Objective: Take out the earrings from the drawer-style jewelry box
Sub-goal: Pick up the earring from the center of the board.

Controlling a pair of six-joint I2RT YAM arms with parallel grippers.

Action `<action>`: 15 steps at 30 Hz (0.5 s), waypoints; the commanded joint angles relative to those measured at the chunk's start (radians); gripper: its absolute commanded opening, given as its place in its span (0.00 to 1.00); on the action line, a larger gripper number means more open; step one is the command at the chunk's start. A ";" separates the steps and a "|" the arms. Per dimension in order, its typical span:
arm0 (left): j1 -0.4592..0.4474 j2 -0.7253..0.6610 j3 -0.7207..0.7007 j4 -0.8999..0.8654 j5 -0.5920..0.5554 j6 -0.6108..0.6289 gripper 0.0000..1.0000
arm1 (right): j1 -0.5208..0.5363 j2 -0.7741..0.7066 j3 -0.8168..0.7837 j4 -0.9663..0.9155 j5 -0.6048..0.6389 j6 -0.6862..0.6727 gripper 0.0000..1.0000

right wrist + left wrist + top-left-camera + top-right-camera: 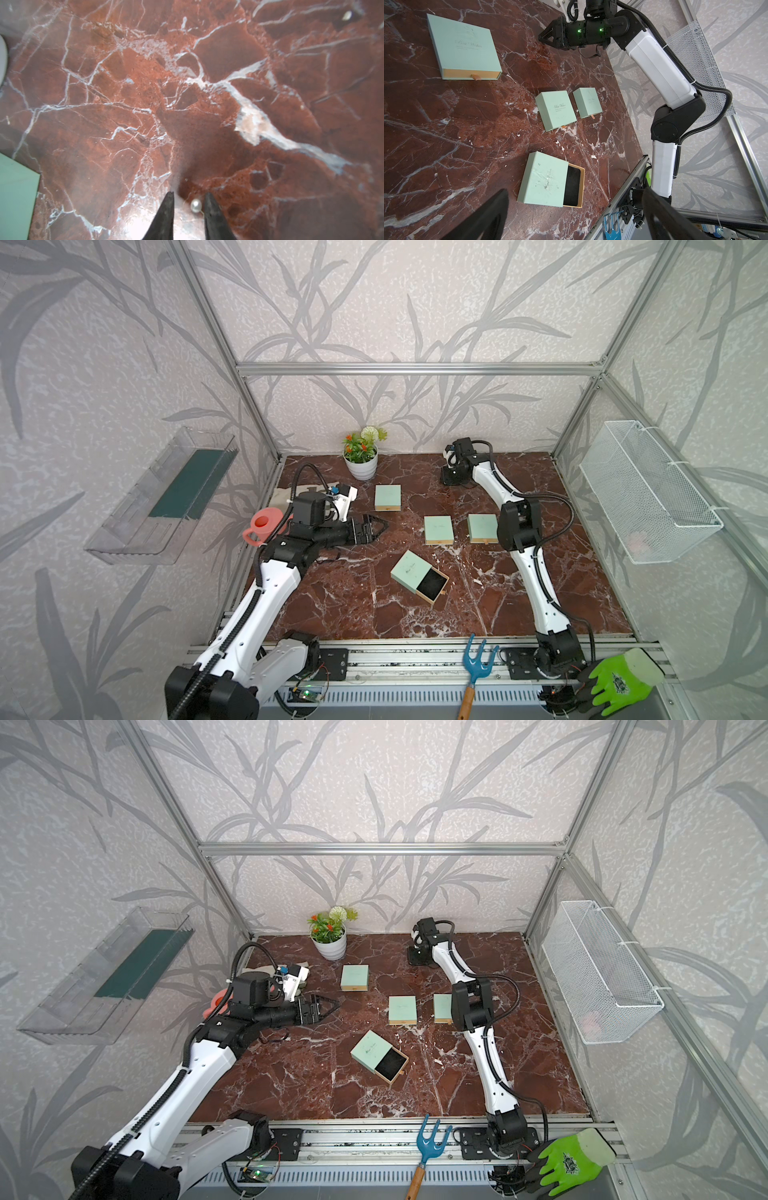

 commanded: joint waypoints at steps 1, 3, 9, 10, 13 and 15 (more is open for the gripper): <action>0.005 -0.014 -0.013 0.021 0.017 0.001 0.99 | 0.018 -0.010 -0.007 -0.115 0.074 -0.022 0.25; 0.004 -0.014 -0.013 0.022 0.017 0.001 0.99 | 0.018 -0.007 -0.001 -0.120 0.081 -0.020 0.25; 0.005 -0.017 -0.014 0.020 0.016 0.003 0.99 | 0.025 -0.014 0.002 -0.144 0.105 -0.030 0.25; 0.004 -0.017 -0.013 0.020 0.016 0.003 0.99 | 0.026 -0.016 -0.001 -0.149 0.105 -0.029 0.25; 0.005 -0.017 -0.014 0.021 0.017 0.001 0.99 | 0.023 -0.022 -0.011 -0.152 0.077 -0.016 0.25; 0.004 -0.018 -0.013 0.022 0.016 0.001 0.99 | 0.023 -0.025 -0.010 -0.161 0.094 -0.014 0.25</action>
